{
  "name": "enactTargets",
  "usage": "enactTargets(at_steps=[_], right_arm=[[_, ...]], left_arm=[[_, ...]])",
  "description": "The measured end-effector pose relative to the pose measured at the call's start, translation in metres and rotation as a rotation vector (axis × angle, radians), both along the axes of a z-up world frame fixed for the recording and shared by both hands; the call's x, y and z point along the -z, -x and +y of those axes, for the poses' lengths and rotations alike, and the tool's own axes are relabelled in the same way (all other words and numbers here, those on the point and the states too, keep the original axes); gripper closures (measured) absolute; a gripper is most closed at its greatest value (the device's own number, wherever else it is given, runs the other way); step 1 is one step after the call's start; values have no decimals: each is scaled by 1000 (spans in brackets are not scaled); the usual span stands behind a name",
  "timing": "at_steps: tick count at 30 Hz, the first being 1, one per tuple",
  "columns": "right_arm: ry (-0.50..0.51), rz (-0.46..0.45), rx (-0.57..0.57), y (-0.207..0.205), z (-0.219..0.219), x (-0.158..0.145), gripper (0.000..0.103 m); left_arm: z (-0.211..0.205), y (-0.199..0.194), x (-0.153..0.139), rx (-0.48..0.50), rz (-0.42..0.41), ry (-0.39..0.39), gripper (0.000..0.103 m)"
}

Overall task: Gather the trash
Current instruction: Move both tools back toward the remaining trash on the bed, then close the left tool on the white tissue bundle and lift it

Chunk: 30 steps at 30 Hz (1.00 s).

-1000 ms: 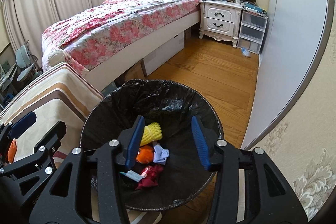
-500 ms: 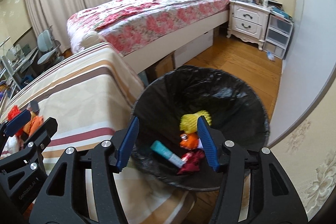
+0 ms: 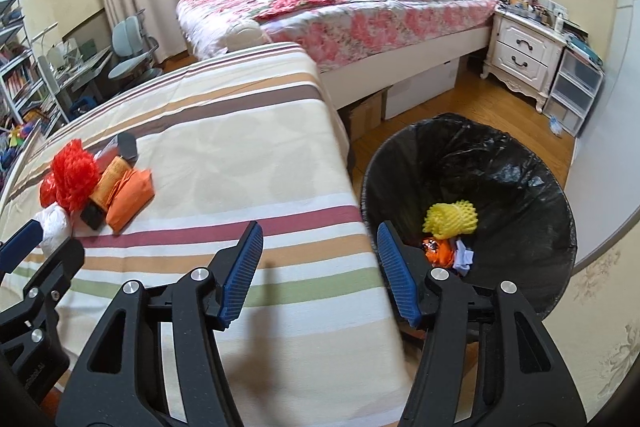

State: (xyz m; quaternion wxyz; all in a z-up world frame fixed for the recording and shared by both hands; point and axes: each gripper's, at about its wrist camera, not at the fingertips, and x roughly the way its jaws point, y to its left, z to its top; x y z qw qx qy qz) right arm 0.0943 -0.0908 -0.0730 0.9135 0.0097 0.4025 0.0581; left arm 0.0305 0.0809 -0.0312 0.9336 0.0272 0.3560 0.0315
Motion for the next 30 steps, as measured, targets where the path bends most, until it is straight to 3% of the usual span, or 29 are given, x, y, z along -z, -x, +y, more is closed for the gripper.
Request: enactTargets(at_steps=[7,15,16,17,20,30], right_arm=[[32,10,-47,1,25,1,40],[55,21,-94,-1,48,3,39],[56,23,-100,-1,51,4,39],[59,25,-106,-1,54,4,39],[69,28,-128,-1,62,5,38],[54,51,-211,4,96,7,34]], left_arm=[[37,3,11,-103,28,6,34],[60,-20,24,-127,102,70,34],[62,-22,25,-124,113,82,35],[64,-24,27,-124,122,92,46],[68,-22,30,-112,140,104,63],[70,3,23,-73,88,59,67]])
